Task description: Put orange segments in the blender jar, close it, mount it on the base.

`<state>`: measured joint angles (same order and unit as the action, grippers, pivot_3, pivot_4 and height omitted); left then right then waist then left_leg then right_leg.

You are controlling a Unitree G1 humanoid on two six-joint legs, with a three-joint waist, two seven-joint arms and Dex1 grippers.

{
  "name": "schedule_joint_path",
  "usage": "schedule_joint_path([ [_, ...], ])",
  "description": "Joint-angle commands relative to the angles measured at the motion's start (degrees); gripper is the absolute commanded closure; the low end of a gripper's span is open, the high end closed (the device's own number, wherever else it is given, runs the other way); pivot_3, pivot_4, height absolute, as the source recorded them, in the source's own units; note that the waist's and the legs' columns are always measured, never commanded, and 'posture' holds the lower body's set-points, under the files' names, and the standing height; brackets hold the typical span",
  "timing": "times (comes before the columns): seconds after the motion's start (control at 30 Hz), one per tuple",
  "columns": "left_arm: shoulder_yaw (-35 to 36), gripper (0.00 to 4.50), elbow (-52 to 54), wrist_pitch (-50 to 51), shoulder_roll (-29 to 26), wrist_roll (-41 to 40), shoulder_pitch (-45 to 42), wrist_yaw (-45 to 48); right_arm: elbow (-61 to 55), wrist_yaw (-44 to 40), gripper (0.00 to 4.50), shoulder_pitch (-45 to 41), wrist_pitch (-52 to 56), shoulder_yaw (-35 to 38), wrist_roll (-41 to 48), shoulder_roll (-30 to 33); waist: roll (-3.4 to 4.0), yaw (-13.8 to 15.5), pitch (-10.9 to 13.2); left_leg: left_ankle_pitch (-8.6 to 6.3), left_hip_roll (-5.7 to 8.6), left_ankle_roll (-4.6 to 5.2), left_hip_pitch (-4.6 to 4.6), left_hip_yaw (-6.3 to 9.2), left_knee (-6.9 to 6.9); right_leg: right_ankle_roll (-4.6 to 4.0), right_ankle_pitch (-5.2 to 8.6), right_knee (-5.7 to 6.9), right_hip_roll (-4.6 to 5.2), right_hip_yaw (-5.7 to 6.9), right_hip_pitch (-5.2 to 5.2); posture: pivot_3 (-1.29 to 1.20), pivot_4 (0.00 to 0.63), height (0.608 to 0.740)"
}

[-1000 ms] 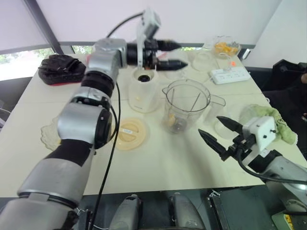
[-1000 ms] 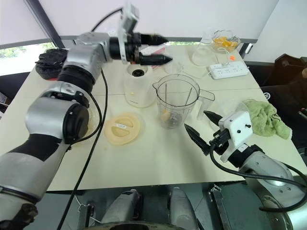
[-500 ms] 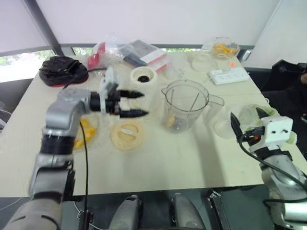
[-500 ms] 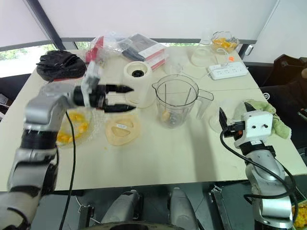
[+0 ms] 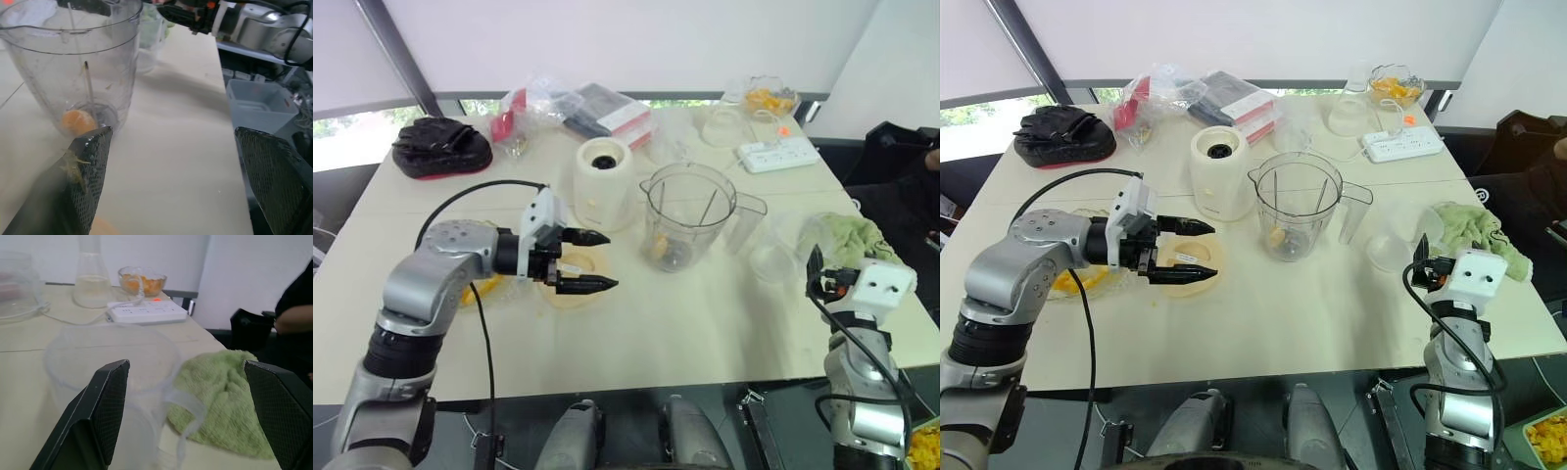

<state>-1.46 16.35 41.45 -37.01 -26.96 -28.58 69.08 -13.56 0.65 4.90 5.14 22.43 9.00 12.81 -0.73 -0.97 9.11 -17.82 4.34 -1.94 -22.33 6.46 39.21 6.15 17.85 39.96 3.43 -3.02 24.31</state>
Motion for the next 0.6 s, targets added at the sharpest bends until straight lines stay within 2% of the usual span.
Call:
schedule_joint_path([
  [0.03,-0.26,0.32,0.49,-1.59,-0.62,-0.97,-0.87,-0.74,-1.85,0.65,0.64,1.06,-0.90,1.62,1.75,-1.60,0.01,0.05,-0.01,0.00,-0.01,0.00,0.00,0.01,0.00,0.00,0.00,0.00,-0.01,0.00,0.00,0.00,0.150,0.740],
  [0.33,-1.76,0.32,-0.75,-3.09,-0.10,-0.85,-2.02,-1.96,-0.66,1.41,0.64,2.12,-2.27,1.43,1.79,-3.81,0.03,-0.03,-0.02,0.00,-0.01,0.00,0.03,-0.01,0.00,0.00,0.00,0.00,-0.01,0.00,-0.01,0.00,0.150,0.740],
  [0.6,-0.80,0.32,0.86,-1.34,-1.65,-4.68,-2.15,-0.53,2.29,1.77,0.64,1.28,-3.39,1.75,1.43,-3.65,0.05,-0.06,-0.01,0.00,-0.01,0.00,0.03,-0.02,-0.01,0.00,0.00,0.00,-0.01,0.00,-0.01,0.00,0.150,0.740],
])
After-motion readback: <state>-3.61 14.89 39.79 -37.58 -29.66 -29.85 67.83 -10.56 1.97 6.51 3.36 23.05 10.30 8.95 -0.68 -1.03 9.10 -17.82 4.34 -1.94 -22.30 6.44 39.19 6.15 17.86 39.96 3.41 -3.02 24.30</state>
